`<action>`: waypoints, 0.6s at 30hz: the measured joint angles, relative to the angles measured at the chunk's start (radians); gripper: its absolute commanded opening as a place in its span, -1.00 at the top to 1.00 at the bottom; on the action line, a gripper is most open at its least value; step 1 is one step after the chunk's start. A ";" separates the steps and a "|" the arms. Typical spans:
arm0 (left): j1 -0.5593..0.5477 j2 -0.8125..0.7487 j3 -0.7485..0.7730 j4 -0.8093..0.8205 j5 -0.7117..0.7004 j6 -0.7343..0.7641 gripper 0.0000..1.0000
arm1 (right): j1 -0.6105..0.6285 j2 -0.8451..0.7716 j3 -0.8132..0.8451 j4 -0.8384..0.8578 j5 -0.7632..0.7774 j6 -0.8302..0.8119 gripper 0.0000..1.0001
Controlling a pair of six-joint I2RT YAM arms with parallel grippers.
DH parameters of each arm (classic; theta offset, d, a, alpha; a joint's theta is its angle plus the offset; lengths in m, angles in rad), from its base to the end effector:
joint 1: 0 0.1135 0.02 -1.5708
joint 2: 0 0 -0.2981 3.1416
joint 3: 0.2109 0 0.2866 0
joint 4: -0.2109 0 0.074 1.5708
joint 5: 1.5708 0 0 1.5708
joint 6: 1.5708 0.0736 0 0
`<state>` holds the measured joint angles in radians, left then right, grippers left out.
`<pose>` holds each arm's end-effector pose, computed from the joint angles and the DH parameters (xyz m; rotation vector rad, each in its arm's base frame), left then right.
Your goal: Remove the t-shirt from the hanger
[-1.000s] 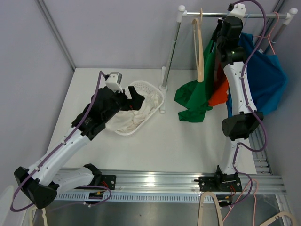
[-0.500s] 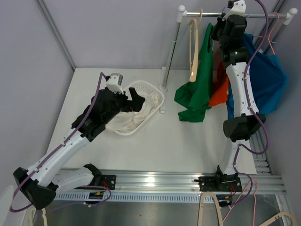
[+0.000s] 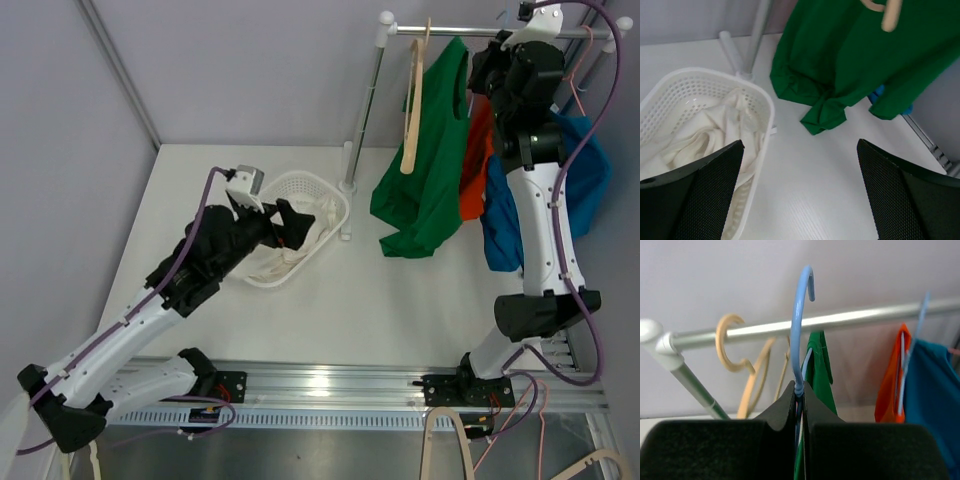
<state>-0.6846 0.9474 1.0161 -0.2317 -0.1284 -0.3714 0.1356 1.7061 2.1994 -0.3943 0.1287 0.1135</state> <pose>0.2124 -0.1612 0.4108 0.1813 1.7697 -0.6611 0.4223 0.0481 0.6090 0.0883 1.4709 0.1076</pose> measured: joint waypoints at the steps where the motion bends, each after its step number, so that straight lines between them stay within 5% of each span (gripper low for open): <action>1: -0.030 -0.009 -0.008 0.015 -0.003 0.016 -0.99 | 0.000 -0.031 -0.043 -0.004 0.014 0.012 1.00; 10: -0.381 -0.046 -0.088 0.254 0.012 0.256 -0.99 | 0.074 -0.316 -0.337 -0.134 0.114 0.141 1.00; 18: -0.475 0.214 -0.085 0.451 0.076 0.373 -0.99 | 0.108 -0.468 -0.378 -0.196 0.043 0.229 1.00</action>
<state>-1.1595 1.1610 0.9314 0.2188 -0.0521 0.0017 0.2440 1.2377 1.8210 -0.5907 0.1719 0.3428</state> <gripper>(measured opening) 0.994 0.036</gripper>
